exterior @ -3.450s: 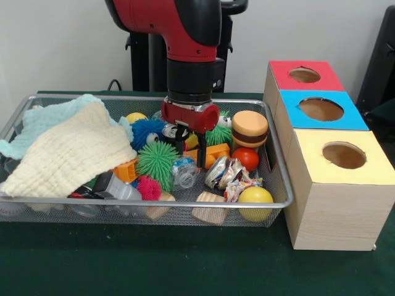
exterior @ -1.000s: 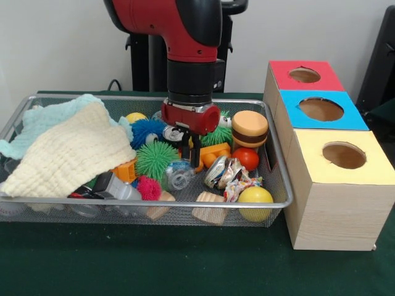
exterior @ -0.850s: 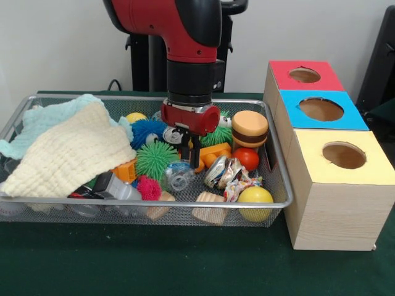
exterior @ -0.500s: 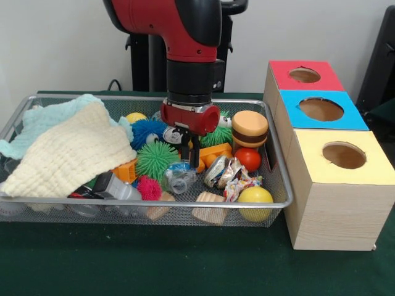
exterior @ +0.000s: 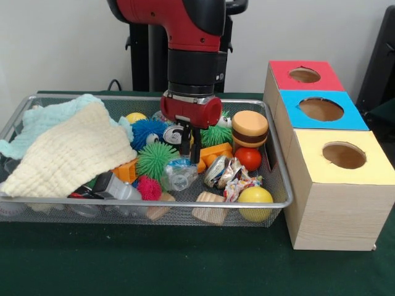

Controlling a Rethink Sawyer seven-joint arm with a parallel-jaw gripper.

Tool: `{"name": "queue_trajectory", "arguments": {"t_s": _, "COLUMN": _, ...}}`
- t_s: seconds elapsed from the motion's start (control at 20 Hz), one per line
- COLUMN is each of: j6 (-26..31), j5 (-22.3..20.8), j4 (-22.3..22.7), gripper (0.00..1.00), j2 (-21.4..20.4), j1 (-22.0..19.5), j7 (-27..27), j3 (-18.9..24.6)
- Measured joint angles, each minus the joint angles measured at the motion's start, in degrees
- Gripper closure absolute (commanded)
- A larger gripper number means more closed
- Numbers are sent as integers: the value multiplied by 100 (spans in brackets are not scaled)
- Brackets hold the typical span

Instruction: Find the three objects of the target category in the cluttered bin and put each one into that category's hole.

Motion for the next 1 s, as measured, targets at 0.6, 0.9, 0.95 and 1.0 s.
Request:
{"name": "queue_trajectory", "arguments": {"t_s": 0.6, "j6": 86, "j5": -2, "j4": 3, "gripper": 100, "j2": -252, "j1": 61, "j7": 0, "j3": -84}}
{"name": "queue_trajectory", "arguments": {"t_s": 0.9, "j6": 195, "j5": 4, "j4": 4, "gripper": 100, "j2": -422, "j1": 137, "j7": 0, "j3": -190}}
{"name": "queue_trajectory", "arguments": {"t_s": 0.95, "j6": 228, "j5": 11, "j4": 4, "gripper": 100, "j2": -457, "j1": 164, "j7": 0, "j3": -217}}
{"name": "queue_trajectory", "arguments": {"t_s": 1.0, "j6": 268, "j5": 20, "j4": 4, "gripper": 100, "j2": -496, "j1": 200, "j7": 0, "j3": -250}}
